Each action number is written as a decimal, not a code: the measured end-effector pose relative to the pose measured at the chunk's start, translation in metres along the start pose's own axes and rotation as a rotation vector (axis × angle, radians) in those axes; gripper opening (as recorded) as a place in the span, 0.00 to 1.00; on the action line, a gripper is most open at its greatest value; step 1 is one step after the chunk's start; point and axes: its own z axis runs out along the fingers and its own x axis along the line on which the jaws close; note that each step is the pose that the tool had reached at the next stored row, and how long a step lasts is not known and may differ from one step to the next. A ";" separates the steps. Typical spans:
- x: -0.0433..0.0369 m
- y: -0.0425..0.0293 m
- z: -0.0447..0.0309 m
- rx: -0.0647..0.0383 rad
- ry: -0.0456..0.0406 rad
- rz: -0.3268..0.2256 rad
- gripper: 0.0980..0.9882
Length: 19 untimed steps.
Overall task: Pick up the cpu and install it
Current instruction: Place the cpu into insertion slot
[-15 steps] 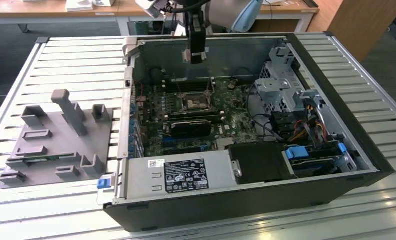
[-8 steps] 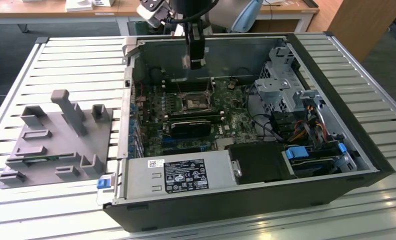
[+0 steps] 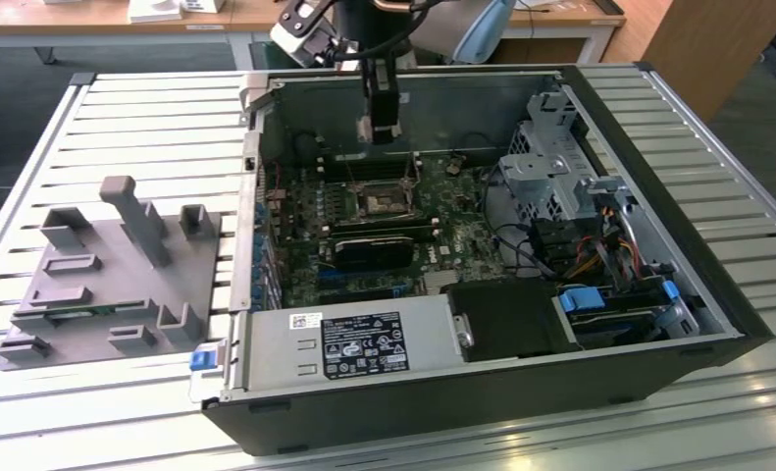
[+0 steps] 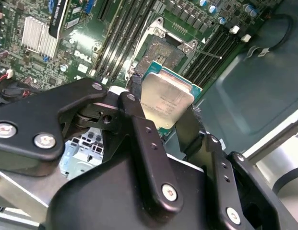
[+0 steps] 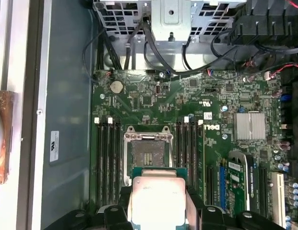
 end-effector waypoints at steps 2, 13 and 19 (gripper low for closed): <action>0.0001 -0.0001 0.0037 0.000 -0.0002 0.001 0.48; 0.0003 0.0013 0.0190 0.004 -0.0002 0.001 0.48; 0.0003 0.0006 0.0298 0.004 -0.0003 0.001 0.48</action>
